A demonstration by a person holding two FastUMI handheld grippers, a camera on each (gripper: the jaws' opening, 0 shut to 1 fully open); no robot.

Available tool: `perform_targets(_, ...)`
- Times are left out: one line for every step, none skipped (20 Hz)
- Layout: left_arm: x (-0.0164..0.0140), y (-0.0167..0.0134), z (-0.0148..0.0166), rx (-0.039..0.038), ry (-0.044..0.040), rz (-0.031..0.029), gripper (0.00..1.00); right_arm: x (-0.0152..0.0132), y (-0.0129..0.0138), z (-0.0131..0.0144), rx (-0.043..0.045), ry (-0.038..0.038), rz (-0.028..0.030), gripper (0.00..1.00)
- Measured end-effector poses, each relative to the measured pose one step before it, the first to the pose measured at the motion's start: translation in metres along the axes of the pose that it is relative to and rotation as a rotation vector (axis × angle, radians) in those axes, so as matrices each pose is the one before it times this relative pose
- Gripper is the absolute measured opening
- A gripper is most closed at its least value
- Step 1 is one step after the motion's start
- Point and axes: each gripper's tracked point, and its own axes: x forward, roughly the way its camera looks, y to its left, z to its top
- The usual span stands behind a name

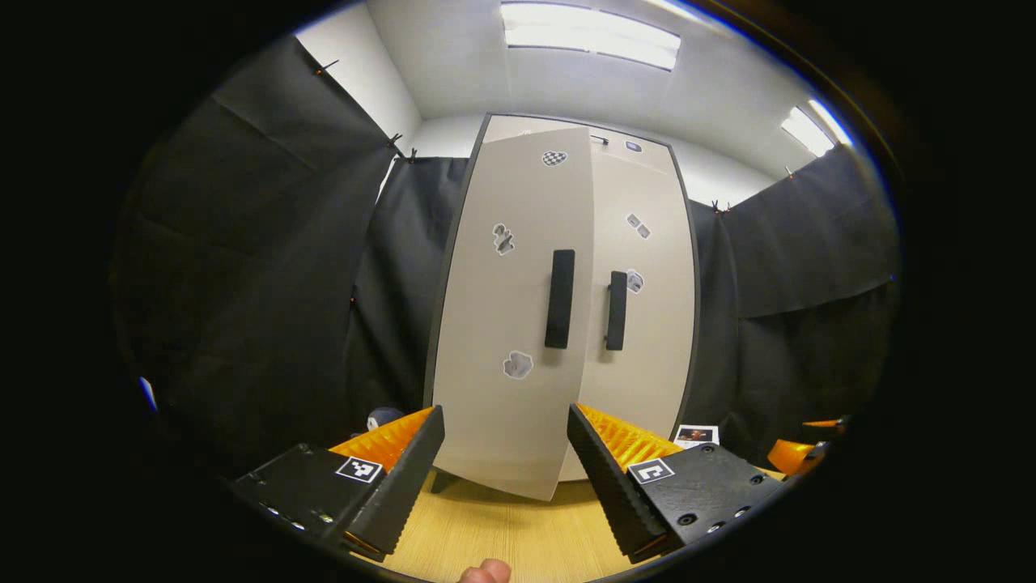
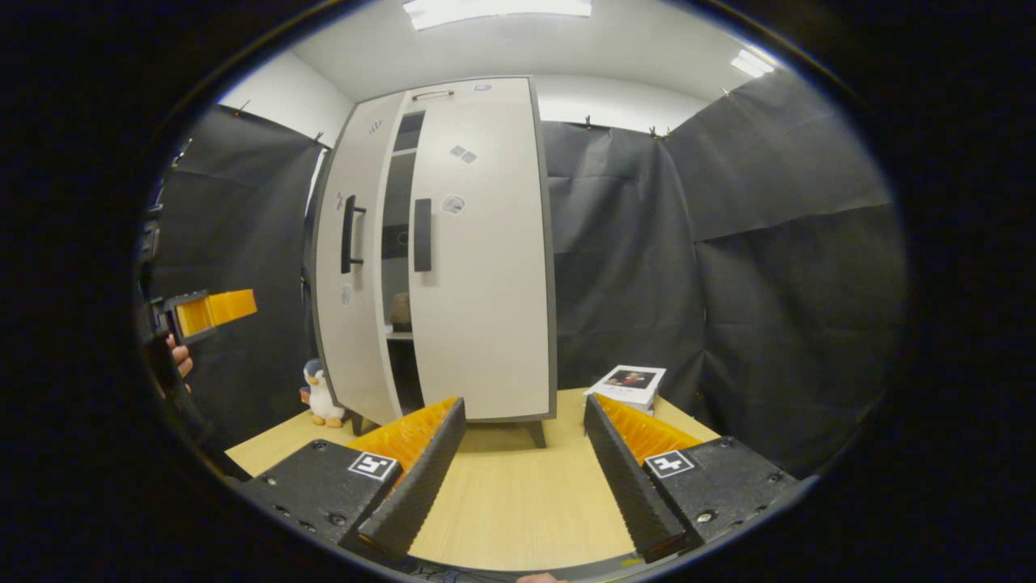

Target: Grab one shoe with the right hand and put it into the shoe cabinet, grab the other shoe with the left hand and put it into the shoe cabinet; then close the right door with the right hand and the left door with the left hand.

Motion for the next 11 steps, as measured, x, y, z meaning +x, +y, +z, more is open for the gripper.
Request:
perform_targets(-0.0087,-0.0038,-0.0068,0.00589,0.00436,0.00149,0.94,-0.00078,0.00149,-0.00082,-0.00567,0.00234,0.004,0.96)
perform_targets(-0.00747,-0.0044,-0.00436,0.01007,-0.00226,-0.00502,0.94,-0.00124,0.00077,-0.00049,-0.00362,-0.00108,0.00284,0.96)
perform_targets(-0.00704,-0.00451,-0.00375,0.01263,0.00123,-0.00283,0.94,-0.00083,0.00071,0.0001,-0.00152,-0.0014,0.00078,0.96)
perform_targets(-0.00786,-0.00342,-0.00324,0.0115,-0.00107,-0.0001,0.94,-0.00151,0.00103,-0.00116,-0.00039,-0.00062,0.00135,0.98)
perform_targets(-0.00634,-0.00466,-0.00301,0.00493,0.00443,-0.00389,0.94,-0.00106,0.00057,-0.00114,0.0004,-0.00012,0.0006,0.96)
perform_targets(-0.00602,-0.00713,-0.00453,0.00109,0.01153,-0.01085,0.94,-0.00131,0.00104,-0.00161,0.00125,0.00286,0.00066,0.98)
perform_targets(-0.00362,-0.00592,-0.00248,-0.00379,0.0095,-0.01068,0.94,-0.0022,0.00179,-0.00099,0.00189,-0.00023,0.00348,0.96)
perform_targets(-0.00242,-0.00425,-0.00065,-0.00601,0.00579,-0.01093,0.94,-0.00219,0.00113,-0.00002,0.00308,-0.00292,0.00374,0.96)
perform_targets(-0.0018,-0.00354,0.00073,-0.0061,0.00338,-0.01086,0.94,-0.00168,0.00106,0.00099,0.00248,-0.00555,0.00387,0.96)
perform_targets(-0.00094,-0.00175,0.00049,-0.00102,0.0013,-0.00401,0.94,-0.00117,0.00168,0.00017,-0.00058,-0.00463,0.00586,0.96)
perform_targets(0.0005,-0.00105,0.00007,0.0039,-0.00061,-0.00363,0.94,-0.00151,0.00157,0.00097,-0.00203,-0.00746,0.00552,0.96)
